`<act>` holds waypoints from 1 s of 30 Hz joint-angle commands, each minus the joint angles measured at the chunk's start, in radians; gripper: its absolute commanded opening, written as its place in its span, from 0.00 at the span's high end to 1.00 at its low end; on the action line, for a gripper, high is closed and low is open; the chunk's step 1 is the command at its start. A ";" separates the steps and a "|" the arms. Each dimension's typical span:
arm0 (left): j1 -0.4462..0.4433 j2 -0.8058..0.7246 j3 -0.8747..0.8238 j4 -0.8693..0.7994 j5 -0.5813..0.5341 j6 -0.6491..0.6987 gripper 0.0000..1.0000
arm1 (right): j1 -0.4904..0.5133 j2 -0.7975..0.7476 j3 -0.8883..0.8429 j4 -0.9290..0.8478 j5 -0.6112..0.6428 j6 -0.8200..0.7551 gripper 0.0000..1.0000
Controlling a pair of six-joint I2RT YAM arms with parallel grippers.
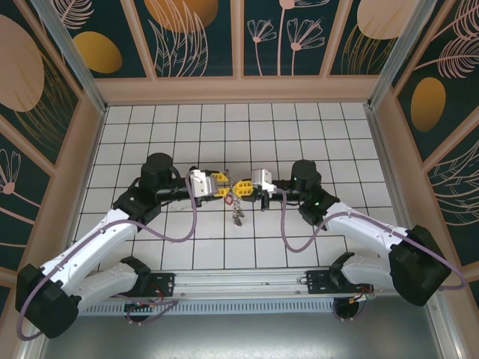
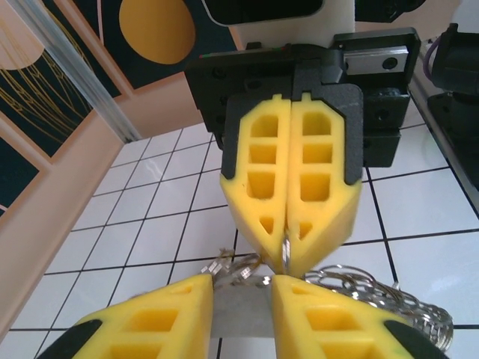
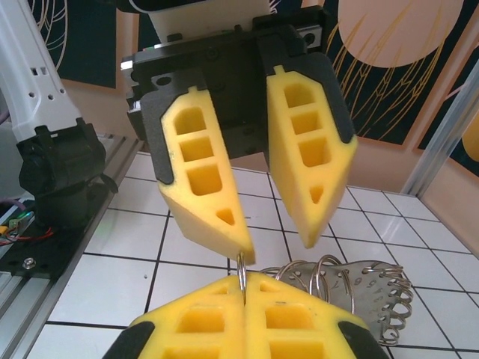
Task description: Put the keys on the keyring
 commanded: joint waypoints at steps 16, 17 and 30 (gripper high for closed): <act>0.012 0.044 -0.032 0.106 0.152 -0.118 0.69 | 0.013 -0.020 0.043 0.068 -0.027 -0.006 1.00; 0.011 0.051 -0.029 0.113 0.159 -0.117 0.70 | 0.015 -0.018 0.044 0.068 -0.025 -0.007 1.00; 0.012 0.039 -0.020 0.106 0.183 -0.088 0.89 | 0.019 -0.012 0.061 -0.018 -0.016 -0.071 1.00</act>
